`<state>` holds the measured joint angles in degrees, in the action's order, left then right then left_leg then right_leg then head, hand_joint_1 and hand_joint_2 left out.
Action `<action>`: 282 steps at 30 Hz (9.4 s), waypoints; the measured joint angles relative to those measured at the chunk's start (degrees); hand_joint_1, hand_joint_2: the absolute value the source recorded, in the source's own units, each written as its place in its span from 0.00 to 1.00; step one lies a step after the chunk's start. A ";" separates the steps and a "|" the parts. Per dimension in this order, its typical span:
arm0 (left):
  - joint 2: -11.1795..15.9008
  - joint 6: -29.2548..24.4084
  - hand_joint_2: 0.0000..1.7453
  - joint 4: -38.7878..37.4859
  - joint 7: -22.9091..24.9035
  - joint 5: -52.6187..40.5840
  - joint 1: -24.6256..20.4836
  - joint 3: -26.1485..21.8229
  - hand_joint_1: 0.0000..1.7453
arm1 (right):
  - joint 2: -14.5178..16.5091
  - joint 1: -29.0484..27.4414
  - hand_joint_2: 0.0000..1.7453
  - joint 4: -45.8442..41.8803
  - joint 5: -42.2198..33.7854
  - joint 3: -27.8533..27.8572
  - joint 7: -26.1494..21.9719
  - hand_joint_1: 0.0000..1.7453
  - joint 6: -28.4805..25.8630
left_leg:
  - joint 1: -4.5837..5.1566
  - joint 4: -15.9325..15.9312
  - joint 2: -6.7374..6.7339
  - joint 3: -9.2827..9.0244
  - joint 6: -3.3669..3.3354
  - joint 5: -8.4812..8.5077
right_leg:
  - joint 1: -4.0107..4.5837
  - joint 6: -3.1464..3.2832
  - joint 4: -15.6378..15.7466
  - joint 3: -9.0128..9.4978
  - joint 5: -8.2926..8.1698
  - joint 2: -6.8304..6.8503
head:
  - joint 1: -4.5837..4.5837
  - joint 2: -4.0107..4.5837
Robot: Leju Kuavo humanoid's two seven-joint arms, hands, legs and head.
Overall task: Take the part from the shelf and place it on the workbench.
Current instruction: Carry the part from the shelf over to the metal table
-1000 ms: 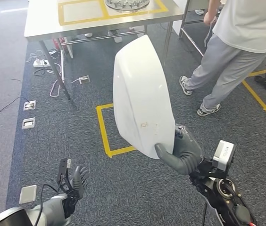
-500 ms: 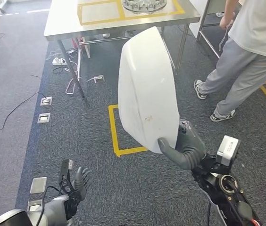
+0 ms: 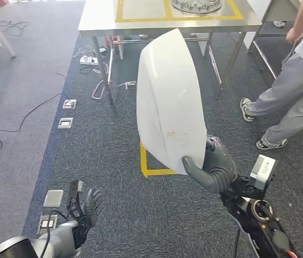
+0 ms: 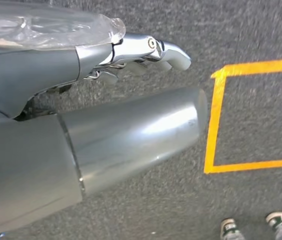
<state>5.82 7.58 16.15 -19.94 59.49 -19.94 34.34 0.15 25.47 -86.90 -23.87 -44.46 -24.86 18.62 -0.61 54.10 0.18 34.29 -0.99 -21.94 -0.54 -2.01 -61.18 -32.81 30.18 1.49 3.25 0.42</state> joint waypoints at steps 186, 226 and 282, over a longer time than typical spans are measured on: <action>-0.99 -0.39 0.00 -0.07 0.23 0.59 -0.37 1.37 0.00 | -0.81 -2.08 1.00 1.61 1.85 4.56 0.53 1.00 -0.96 | 0.98 -0.20 0.76 -7.42 0.15 -5.95 | 0.92 1.42 5.74 -3.97 -9.49 -2.03 | -3.91 0.03; -1.23 0.72 0.00 -0.07 0.91 -0.28 -1.12 1.37 0.00 | -4.13 1.25 1.00 -4.42 8.38 12.58 3.91 1.00 -12.13 | 0.61 19.16 0.12 5.21 1.85 -11.30 | 0.14 2.50 7.73 1.17 -7.16 -2.14 | -2.69 0.00; -1.44 1.16 0.00 -0.11 0.70 -0.28 0.66 1.39 0.00 | -4.78 3.58 1.00 -5.05 10.10 13.54 5.54 1.00 -13.29 | 1.77 -0.44 1.77 -2.23 -1.10 -1.81 | 1.32 1.80 7.56 0.50 -6.99 -2.03 | -1.06 0.00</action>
<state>4.38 8.74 16.04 -19.25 59.20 -19.28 35.74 -4.63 29.05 -91.96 -13.77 -30.92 -19.32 5.33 1.16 53.66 1.96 32.05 -2.09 -23.75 0.78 -0.21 -53.62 -32.32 23.19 -0.54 2.19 0.42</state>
